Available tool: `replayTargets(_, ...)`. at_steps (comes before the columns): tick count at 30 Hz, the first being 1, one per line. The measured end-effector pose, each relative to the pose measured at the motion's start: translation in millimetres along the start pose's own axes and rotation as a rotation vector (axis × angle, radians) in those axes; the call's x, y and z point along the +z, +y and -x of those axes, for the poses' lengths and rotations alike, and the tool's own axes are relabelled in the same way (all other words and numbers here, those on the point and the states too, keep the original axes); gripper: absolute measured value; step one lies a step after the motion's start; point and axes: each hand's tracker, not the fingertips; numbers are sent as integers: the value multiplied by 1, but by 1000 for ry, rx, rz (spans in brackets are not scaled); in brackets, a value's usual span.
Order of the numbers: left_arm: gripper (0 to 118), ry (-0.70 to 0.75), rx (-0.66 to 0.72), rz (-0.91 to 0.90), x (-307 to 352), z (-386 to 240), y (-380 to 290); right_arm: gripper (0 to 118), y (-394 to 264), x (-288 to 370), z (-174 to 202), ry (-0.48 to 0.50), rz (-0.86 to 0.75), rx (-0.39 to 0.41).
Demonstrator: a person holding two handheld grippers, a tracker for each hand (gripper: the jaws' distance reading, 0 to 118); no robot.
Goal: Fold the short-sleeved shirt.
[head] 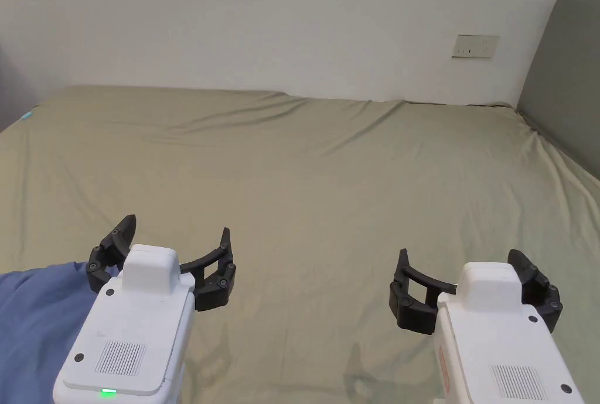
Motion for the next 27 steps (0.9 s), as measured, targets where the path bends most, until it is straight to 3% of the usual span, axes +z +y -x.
replayTargets(1,93,-1,1,0,1,0,0,98,0,0,0,-3,2,1)
replayTargets(2,74,-8,6,6,2,-1,1,78,0,1,0,-2,1,0)
replayTargets(3,32,-38,28,17,2,0,1,43,0,1,0,8,2,-2)
replayTargets(4,3,-53,34,31,2,0,2,18,1,1,0,15,7,-4)
replayTargets(5,1,-41,19,36,1,-2,2,2,1,1,0,17,11,-5)
replayTargets(7,0,-6,-30,40,1,-9,0,1,1,1,1,3,5,-1)
replayTargets(20,0,-10,2,46,-1,-3,2,1,2,0,-3,29,19,-36)
replayTargets(27,0,41,-6,58,3,22,0,1,9,-9,20,96,6,-29)
